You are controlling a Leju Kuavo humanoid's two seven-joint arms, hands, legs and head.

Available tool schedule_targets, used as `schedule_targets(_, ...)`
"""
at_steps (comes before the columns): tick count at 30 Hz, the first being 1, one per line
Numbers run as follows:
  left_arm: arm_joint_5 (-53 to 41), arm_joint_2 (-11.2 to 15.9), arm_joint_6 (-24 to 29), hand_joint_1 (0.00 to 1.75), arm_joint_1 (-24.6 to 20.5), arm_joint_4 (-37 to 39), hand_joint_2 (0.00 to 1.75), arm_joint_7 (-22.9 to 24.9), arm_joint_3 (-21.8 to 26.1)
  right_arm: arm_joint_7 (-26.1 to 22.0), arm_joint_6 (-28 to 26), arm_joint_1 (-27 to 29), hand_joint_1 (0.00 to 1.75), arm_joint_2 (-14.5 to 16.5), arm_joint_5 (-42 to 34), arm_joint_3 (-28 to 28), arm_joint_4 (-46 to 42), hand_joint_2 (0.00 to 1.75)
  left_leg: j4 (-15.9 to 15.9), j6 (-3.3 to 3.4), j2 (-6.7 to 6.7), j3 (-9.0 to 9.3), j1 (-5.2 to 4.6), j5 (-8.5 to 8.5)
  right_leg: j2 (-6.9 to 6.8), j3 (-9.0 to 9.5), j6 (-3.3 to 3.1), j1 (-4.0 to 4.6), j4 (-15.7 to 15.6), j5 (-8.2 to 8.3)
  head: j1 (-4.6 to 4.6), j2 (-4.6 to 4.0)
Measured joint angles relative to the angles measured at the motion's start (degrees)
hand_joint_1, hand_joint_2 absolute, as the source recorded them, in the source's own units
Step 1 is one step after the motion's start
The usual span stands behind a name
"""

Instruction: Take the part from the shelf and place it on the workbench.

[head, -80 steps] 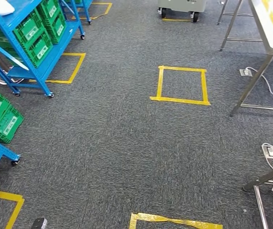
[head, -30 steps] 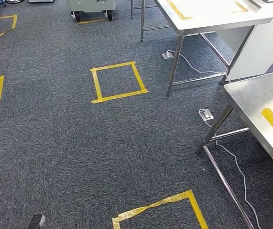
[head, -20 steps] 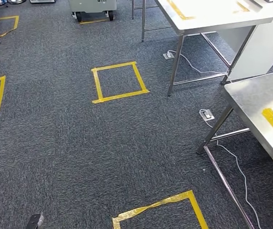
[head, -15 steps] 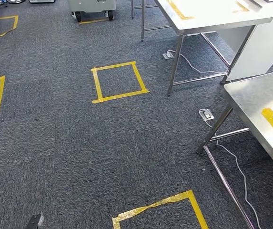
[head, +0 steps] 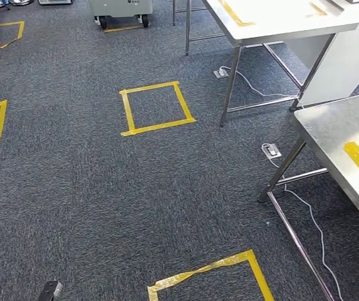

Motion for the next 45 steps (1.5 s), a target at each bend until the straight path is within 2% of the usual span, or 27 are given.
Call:
schedule_targets(6,0.8,-0.4,0.5,0.00,0.2,0.0,0.00,-0.1,0.0,-6.2,-0.7,2.8,0.00,1.8,-2.4,-2.9,-2.5,0.00,0.0,0.00,-0.02,-0.03,0.02,-0.01,-0.02,0.01,0.00,0.02,0.0,-0.02,0.02,0.00)
schedule_targets(10,0.7,-0.6,0.8,0.00,0.3,0.0,0.00,0.4,0.0,-11.1,4.0,3.3,0.00,5.2,-7.5,-6.3,-7.6,0.00,0.0,-0.01,0.00,-0.03,0.04,-0.02,0.02,0.01,-0.01,0.03,0.0,-0.02,0.02,0.00)
schedule_targets(13,0.7,-0.7,0.9,0.00,0.3,0.0,0.00,0.8,0.0,-12.3,5.8,2.4,0.00,7.9,-10.7,-8.0,-11.9,0.00,0.0,-0.01,0.01,-0.02,0.03,-0.01,0.02,-0.01,-0.01,0.03,0.0,-0.01,0.01,0.00)
schedule_targets(17,1.4,-0.8,0.9,0.00,0.5,0.0,0.00,0.9,0.0,-13.9,5.7,1.1,0.00,9.7,-15.9,-9.0,-15.9,0.00,0.0,-0.03,-0.01,-0.03,0.04,0.07,-0.01,0.02,-0.01,0.03,0.0,0.02,0.01,0.00)
schedule_targets(19,2.0,-0.8,1.0,0.00,0.5,0.0,0.00,0.9,0.1,-14.7,4.5,0.7,0.00,10.8,-20.7,-9.6,-18.1,0.00,0.0,-0.04,-0.01,-0.04,0.04,0.09,-0.01,0.01,-0.02,0.03,0.0,0.03,0.01,0.00)
schedule_targets(25,3.0,-1.2,1.2,0.00,0.7,0.0,0.00,-0.1,0.5,-15.9,-3.6,-0.7,0.00,14.5,-39.7,-12.6,-24.3,0.00,0.0,-0.07,-0.04,-0.04,0.06,0.11,-0.06,-0.01,-0.04,0.05,0.0,0.03,0.01,0.00)
schedule_targets(29,2.9,-1.3,1.6,0.00,0.9,0.0,0.00,-0.8,0.5,-17.2,-5.5,0.0,0.00,16.0,-46.8,-14.7,-25.5,0.00,0.0,-0.08,-0.04,-0.05,0.07,0.10,-0.05,-0.02,-0.04,0.06,0.0,0.02,-0.01,0.00)
schedule_targets(45,2.2,-1.4,1.6,0.00,0.9,0.0,0.00,-0.6,0.5,-19.0,-5.4,1.2,0.00,18.6,-50.4,-17.8,-26.1,0.00,0.0,0.04,-0.04,-0.10,-0.08,0.02,-0.03,0.01,0.05,-0.10,0.0,0.09,0.00,0.00)
